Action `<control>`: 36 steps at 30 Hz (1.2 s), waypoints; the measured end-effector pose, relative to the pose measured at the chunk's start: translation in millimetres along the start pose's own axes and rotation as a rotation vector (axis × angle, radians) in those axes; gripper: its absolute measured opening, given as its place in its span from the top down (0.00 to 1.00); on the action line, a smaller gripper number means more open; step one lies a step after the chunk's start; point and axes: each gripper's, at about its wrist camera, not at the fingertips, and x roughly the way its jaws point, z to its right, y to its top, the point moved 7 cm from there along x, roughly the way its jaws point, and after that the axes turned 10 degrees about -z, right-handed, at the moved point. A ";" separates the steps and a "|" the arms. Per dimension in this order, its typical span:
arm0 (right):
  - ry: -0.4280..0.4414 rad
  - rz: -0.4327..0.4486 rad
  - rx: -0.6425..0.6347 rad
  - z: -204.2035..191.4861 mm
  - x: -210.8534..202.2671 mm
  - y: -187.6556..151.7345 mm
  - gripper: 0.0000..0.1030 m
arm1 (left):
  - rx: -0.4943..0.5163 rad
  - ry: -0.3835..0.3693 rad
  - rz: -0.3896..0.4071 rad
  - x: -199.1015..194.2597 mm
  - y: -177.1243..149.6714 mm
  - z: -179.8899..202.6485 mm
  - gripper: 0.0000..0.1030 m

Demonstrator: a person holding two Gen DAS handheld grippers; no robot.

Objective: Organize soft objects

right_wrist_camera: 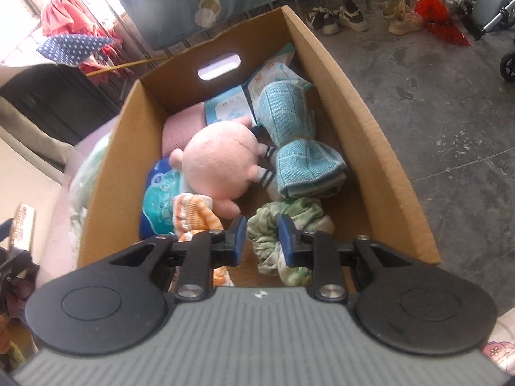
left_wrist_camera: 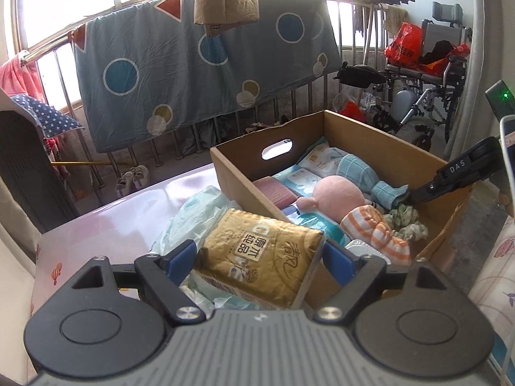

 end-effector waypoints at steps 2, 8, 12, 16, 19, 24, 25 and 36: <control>0.042 0.032 0.036 0.8 -15.7 -1.0 0.71 | 0.017 -0.027 -0.005 3.9 10.0 10.1 0.16; 0.129 0.178 0.097 0.9 -83.9 -17.8 0.50 | 0.087 -0.118 -0.039 28.1 47.7 55.7 0.16; 0.134 0.258 0.124 7.1 -119.7 -37.8 0.45 | 0.113 -0.187 -0.092 55.3 73.4 96.1 0.16; 0.125 0.300 0.181 23.9 -140.9 -61.4 0.43 | 0.148 -0.238 -0.111 83.2 98.8 142.8 0.16; 0.112 0.317 0.221 38.6 -148.7 -75.8 0.42 | 0.145 -0.274 -0.140 109.8 108.5 171.0 0.14; 0.100 0.330 0.284 57.6 -152.7 -101.8 0.38 | 0.105 -0.279 -0.193 128.0 103.8 173.2 0.14; 0.099 0.333 0.290 59.2 -152.6 -106.6 0.37 | 0.095 -0.284 -0.189 125.7 102.9 168.4 0.14; -0.016 0.405 0.199 25.7 -159.9 -131.3 0.18 | -0.039 -0.252 -0.087 54.2 88.4 78.8 0.11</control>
